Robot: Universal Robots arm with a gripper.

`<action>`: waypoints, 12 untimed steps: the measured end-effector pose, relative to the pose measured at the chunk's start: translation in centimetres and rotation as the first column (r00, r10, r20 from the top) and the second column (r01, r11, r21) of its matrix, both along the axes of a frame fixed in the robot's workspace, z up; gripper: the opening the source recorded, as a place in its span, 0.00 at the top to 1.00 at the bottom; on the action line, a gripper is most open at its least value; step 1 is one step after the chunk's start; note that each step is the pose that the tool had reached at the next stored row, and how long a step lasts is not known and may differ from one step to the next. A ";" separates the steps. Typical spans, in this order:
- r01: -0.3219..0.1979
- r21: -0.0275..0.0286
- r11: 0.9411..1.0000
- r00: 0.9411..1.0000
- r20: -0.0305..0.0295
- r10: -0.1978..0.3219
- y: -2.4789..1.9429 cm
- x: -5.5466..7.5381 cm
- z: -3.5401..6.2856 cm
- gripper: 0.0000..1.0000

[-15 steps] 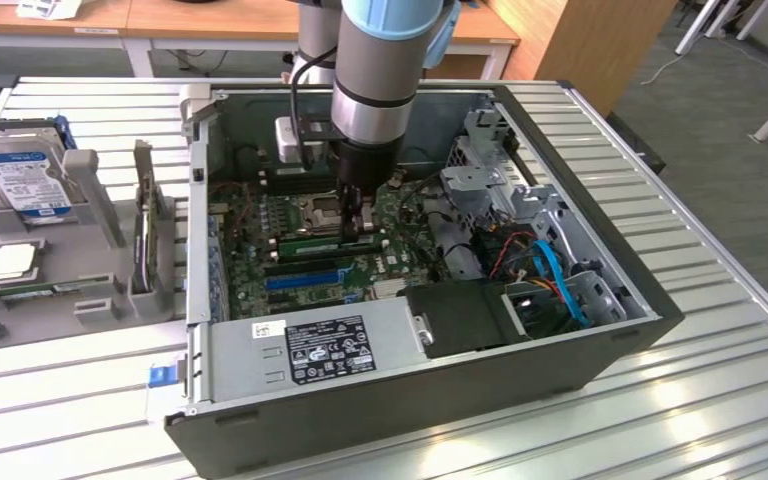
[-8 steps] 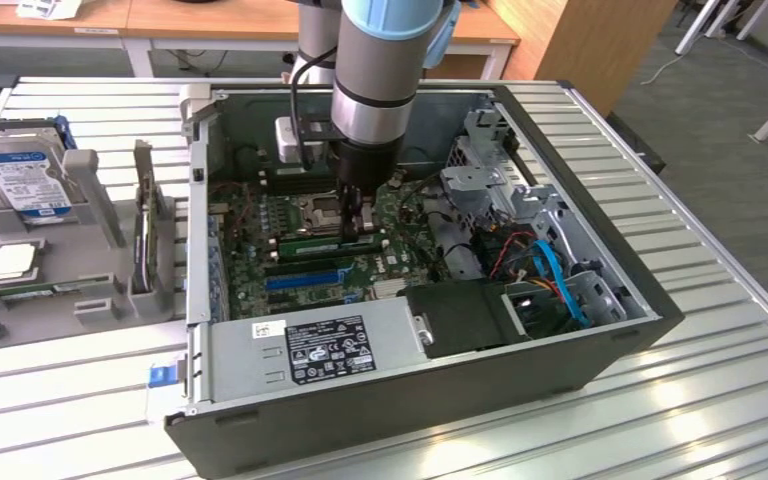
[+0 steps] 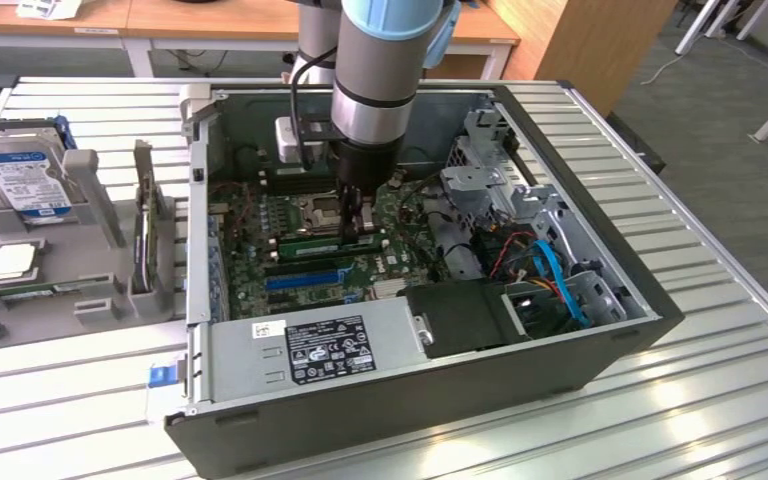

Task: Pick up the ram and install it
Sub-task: 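Insert the ram into the slot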

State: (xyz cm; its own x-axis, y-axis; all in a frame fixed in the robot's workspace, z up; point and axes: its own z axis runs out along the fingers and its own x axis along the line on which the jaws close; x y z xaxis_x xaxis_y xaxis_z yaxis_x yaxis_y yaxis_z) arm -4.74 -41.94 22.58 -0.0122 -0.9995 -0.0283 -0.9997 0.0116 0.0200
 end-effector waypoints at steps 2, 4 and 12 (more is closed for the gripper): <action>0.000 0.000 1.000 1.000 0.000 0.000 0.00 0.0 0.00 0.81; 0.000 0.000 1.000 1.000 0.000 0.000 0.00 0.0 0.09 0.81; 0.000 0.000 1.000 1.000 0.000 0.000 0.00 0.0 1.04 0.81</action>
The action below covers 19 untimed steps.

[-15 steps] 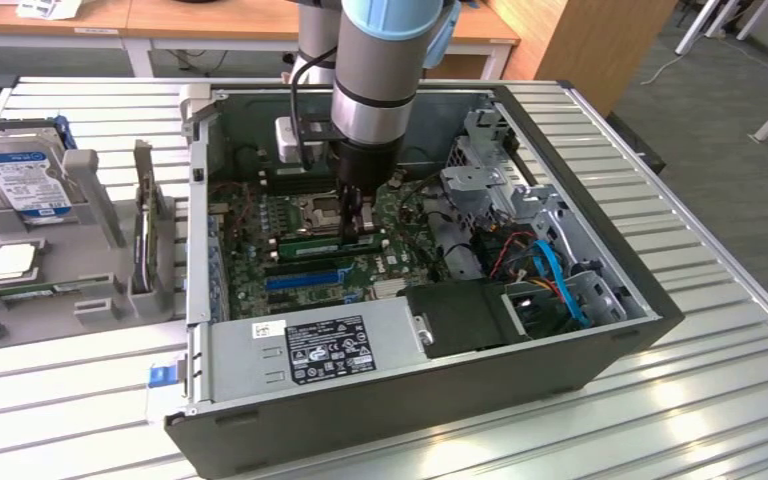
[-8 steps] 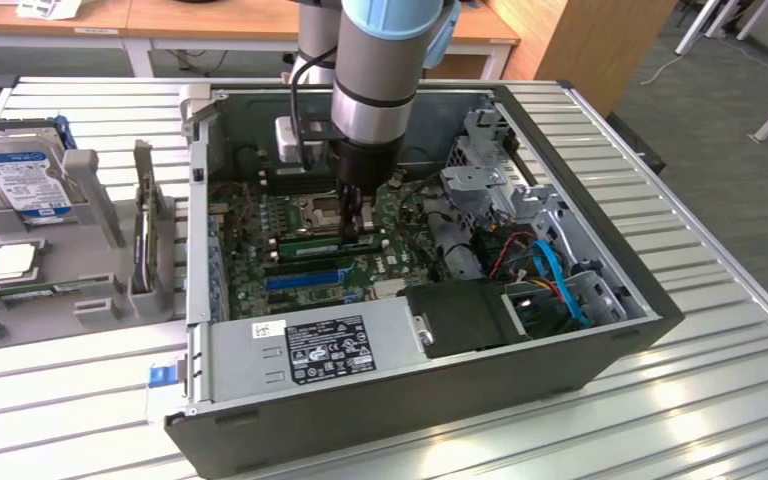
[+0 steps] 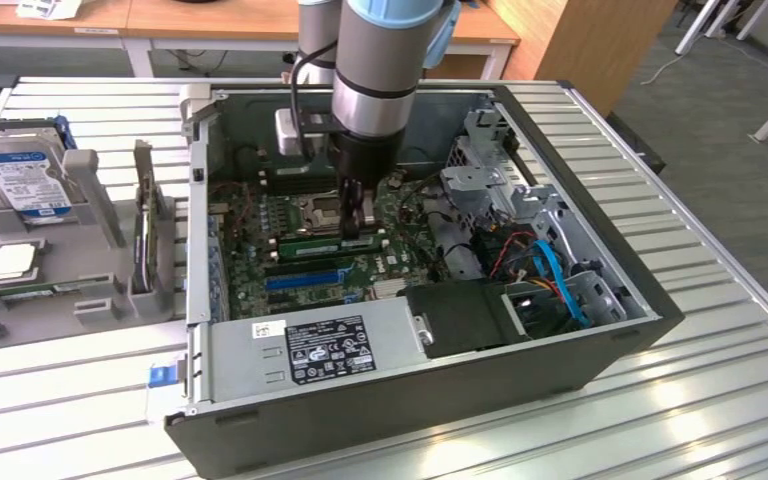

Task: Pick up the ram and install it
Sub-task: 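Insert the ram into the slot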

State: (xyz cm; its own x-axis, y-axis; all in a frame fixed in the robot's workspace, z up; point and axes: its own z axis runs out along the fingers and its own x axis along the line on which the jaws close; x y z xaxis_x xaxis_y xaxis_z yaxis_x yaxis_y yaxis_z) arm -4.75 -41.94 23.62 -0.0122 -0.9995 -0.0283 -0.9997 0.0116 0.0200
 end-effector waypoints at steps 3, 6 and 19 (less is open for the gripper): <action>0.000 0.000 1.000 1.000 0.000 0.000 0.00 0.0 0.55 0.81; 0.000 0.000 1.000 1.000 0.000 0.000 0.00 0.0 1.20 0.81; 0.000 0.001 1.000 1.000 0.000 0.000 0.00 0.0 4.47 0.81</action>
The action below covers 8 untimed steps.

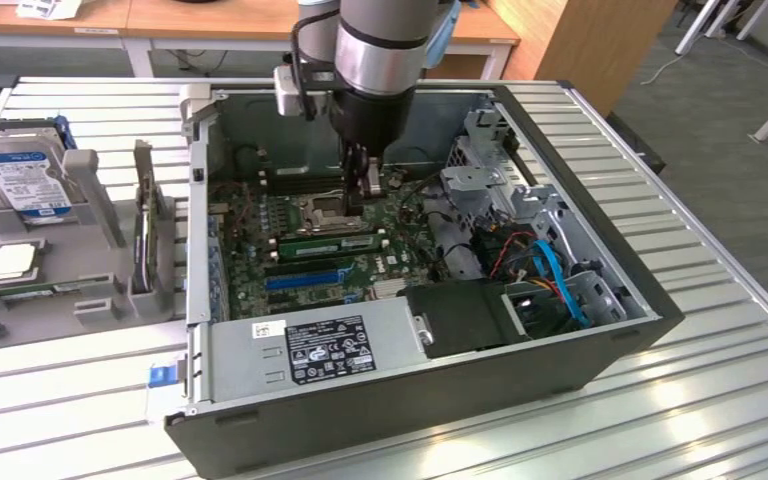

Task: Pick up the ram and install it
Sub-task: 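Insert the ram into the slot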

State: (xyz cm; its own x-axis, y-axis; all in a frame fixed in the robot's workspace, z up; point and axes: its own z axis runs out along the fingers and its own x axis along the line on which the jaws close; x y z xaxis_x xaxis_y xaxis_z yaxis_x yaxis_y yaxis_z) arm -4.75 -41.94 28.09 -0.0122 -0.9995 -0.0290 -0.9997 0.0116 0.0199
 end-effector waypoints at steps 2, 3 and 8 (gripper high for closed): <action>0.000 0.000 1.000 1.000 0.000 0.000 0.00 0.0 0.44 0.81; 0.000 0.000 1.000 1.000 0.000 0.000 0.00 0.0 0.63 0.81; 0.000 0.000 1.000 1.000 0.000 0.000 0.00 0.0 1.62 0.81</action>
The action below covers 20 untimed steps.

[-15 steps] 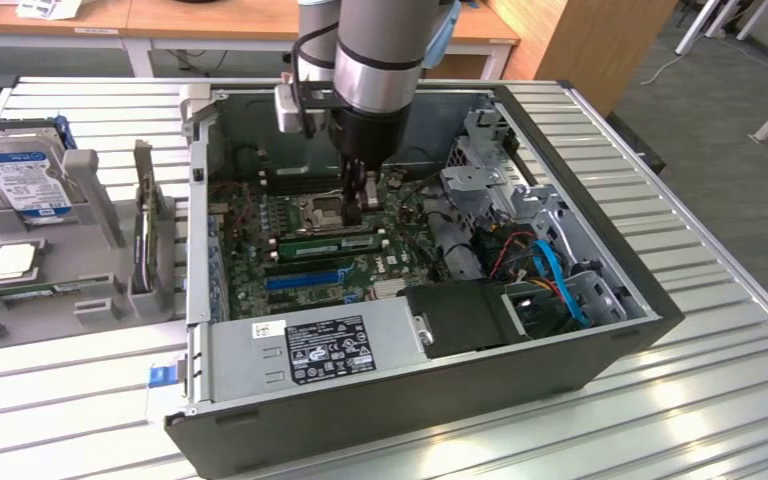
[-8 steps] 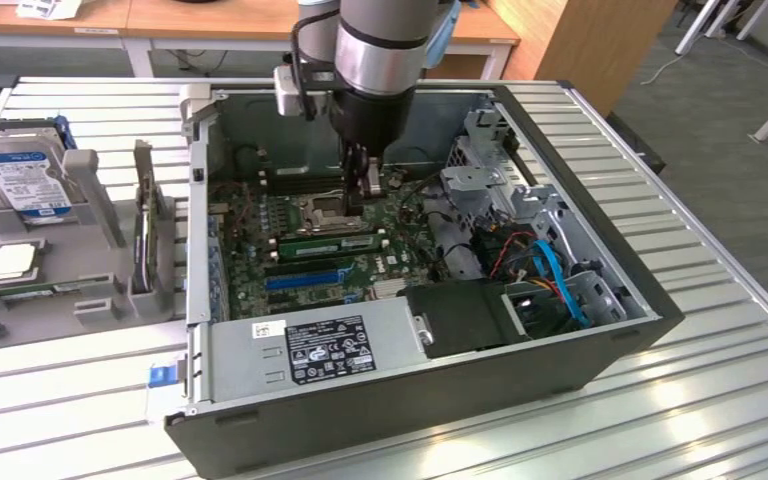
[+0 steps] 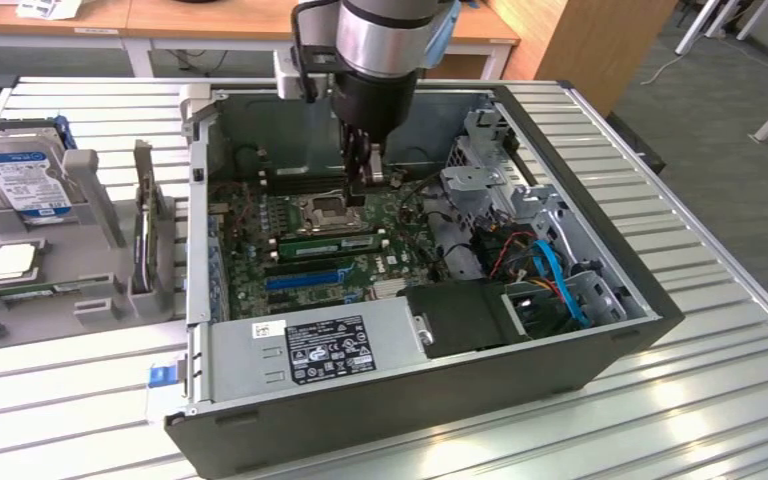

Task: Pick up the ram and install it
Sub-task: 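Insert the ram into the slot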

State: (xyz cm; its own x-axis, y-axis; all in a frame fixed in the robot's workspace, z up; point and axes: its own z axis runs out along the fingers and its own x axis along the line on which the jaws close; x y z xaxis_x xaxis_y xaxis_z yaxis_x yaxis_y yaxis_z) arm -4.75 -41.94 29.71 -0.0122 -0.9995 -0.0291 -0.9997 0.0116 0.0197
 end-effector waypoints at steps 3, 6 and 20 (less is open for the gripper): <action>0.000 0.000 1.000 1.000 0.000 0.000 0.00 0.0 0.59 0.81; 0.000 0.000 1.000 1.000 0.000 0.000 0.00 0.0 1.16 0.81; 0.000 0.000 1.000 1.000 0.000 0.000 0.00 0.0 3.42 0.81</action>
